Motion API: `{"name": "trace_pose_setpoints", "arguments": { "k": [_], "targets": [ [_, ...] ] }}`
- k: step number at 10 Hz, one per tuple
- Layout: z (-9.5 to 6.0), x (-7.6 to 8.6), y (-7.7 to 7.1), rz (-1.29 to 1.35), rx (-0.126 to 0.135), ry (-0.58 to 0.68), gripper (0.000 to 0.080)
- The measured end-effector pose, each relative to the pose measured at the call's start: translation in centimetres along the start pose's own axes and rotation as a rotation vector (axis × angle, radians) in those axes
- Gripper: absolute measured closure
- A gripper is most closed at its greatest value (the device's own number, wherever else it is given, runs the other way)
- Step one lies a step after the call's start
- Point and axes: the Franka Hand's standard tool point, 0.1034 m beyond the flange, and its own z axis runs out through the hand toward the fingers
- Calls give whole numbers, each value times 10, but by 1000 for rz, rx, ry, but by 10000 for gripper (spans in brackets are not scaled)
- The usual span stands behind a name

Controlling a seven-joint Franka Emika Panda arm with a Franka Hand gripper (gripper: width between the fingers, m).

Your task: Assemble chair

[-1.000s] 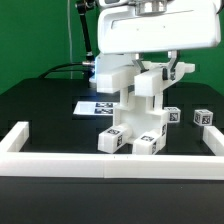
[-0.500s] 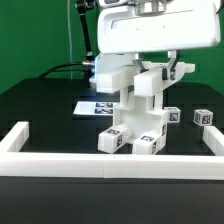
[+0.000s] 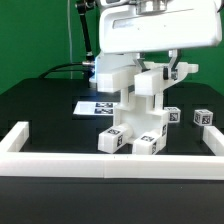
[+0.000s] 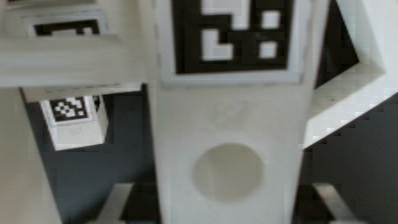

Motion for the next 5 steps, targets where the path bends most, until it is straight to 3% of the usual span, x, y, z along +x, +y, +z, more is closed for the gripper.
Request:
{"name": "trace_pose_setpoints", "arguments": {
  "k": [5],
  "targets": [
    [-1, 0, 2, 9, 0, 0, 508]
  ]
}}
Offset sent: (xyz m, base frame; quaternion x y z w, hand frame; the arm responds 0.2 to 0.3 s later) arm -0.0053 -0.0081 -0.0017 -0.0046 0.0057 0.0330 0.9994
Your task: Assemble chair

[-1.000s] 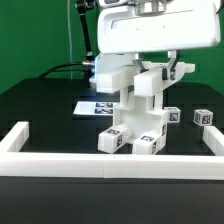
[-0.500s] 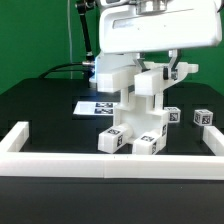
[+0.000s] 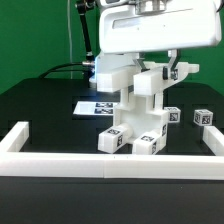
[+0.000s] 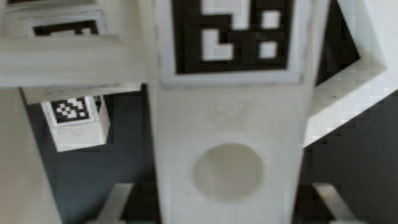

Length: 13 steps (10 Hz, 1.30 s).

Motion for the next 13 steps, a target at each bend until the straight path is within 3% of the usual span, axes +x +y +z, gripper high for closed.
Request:
{"name": "trace_pose_setpoints", "arguments": {
  "k": [13],
  "targets": [
    [1, 1, 2, -5, 2, 14, 508]
  ]
}}
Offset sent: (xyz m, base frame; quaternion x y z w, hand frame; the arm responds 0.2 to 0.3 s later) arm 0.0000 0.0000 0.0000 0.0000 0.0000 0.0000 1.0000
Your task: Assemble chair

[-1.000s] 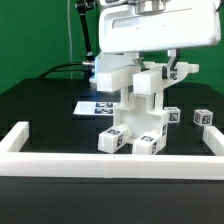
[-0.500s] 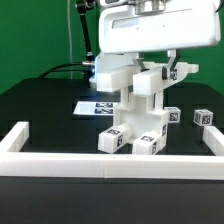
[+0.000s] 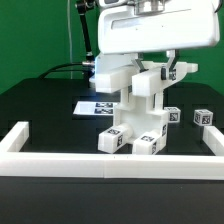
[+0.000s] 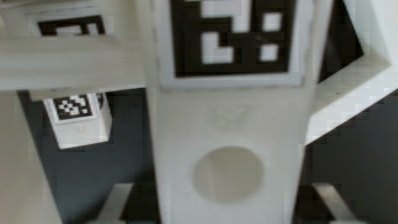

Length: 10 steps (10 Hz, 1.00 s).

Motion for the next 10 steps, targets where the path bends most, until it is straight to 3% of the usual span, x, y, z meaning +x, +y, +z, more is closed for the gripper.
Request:
{"name": "trace_pose_setpoints", "arguments": {
  "k": [10],
  "targets": [
    [-1, -3, -2, -12, 2, 0, 508]
  ]
}}
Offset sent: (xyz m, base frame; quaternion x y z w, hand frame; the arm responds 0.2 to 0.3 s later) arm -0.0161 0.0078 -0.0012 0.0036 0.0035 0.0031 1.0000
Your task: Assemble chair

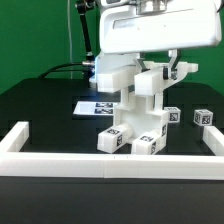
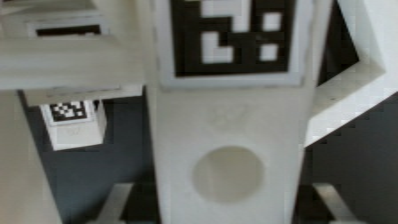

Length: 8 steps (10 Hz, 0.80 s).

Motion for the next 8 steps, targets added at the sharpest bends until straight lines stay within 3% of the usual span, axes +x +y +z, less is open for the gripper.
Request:
{"name": "trace_pose_setpoints", "arguments": {
  "k": [8],
  "targets": [
    [0, 2, 1, 38, 3, 1, 508]
  ]
}}
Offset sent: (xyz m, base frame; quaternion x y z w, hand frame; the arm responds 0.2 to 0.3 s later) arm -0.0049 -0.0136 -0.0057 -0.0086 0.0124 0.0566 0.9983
